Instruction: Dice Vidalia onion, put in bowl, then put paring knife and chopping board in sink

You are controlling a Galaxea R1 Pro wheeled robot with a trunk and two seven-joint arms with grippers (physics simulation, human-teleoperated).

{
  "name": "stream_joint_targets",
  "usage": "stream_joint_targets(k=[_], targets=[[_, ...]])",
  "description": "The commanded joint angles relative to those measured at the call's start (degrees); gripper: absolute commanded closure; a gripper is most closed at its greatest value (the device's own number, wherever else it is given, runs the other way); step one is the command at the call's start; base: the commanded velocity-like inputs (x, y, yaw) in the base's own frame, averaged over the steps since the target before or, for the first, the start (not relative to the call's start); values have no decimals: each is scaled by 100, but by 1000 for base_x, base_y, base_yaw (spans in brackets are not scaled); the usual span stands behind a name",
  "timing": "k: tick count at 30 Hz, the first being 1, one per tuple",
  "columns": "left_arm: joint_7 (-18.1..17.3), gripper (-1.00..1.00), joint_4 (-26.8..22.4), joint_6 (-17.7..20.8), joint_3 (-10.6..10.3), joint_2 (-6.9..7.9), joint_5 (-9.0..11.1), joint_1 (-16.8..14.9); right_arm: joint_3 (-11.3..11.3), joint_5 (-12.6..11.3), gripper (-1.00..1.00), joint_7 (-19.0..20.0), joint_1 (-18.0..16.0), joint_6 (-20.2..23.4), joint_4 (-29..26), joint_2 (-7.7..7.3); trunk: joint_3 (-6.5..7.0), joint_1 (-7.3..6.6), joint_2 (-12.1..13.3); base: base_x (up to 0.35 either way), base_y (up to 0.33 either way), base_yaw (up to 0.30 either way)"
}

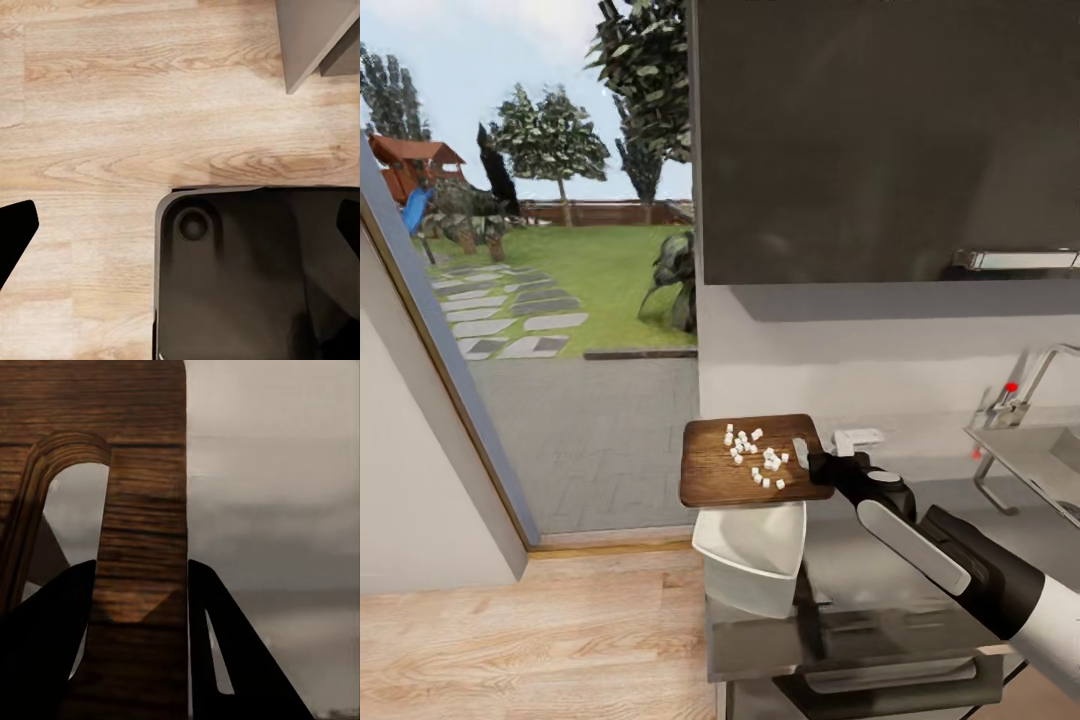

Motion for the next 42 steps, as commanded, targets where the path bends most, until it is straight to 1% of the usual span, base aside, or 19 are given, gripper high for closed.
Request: stream_joint_targets(k=[1, 3, 7, 30, 35, 37, 38, 42], targets=[[55, -100, -13, -6, -48, 7, 17, 1, 11, 10, 100, -40, -12, 28, -8, 22, -12, 4, -13, 0, 0, 0], [57, -100, -13, -7, -48, 7, 17, 1, 14, 12, 100, 20, -12, 28, -12, 55, -12, 4, -13, 0, 0, 0], [58, -100, -13, -7, -51, 6, 17, 1, 13, 15, 100, 127, -12, 22, -8, 66, -12, 4, -13, 0, 0, 0], [58, -100, 13, -7, -48, 6, 17, 1, 3, 49, 100, 201, -12, -40, 14, 49, -12, 4, -13, 0, 0, 0], [58, -100, 13, -7, -48, 5, 17, 1, 3, 50, 100, 211, -12, -82, 105, 49, -12, 4, -13, 0, 0, 0], [58, -100, 13, -7, -48, 3, 17, 1, 3, 50, 100, 293, -12, -121, 145, 49, -12, 4, -13, 0, 0, 0], [58, -100, 13, -6, -48, 2, 17, 1, 3, 52, 100, 446, -12, -142, 208, 49, -12, 4, -13, 0, 0, 0], [58, -100, 13, -4, -48, 4, 17, 1, -4, 58, 100, 784, -12, -155, 372, 49, -12, 4, -13, 0, 0, 0]])
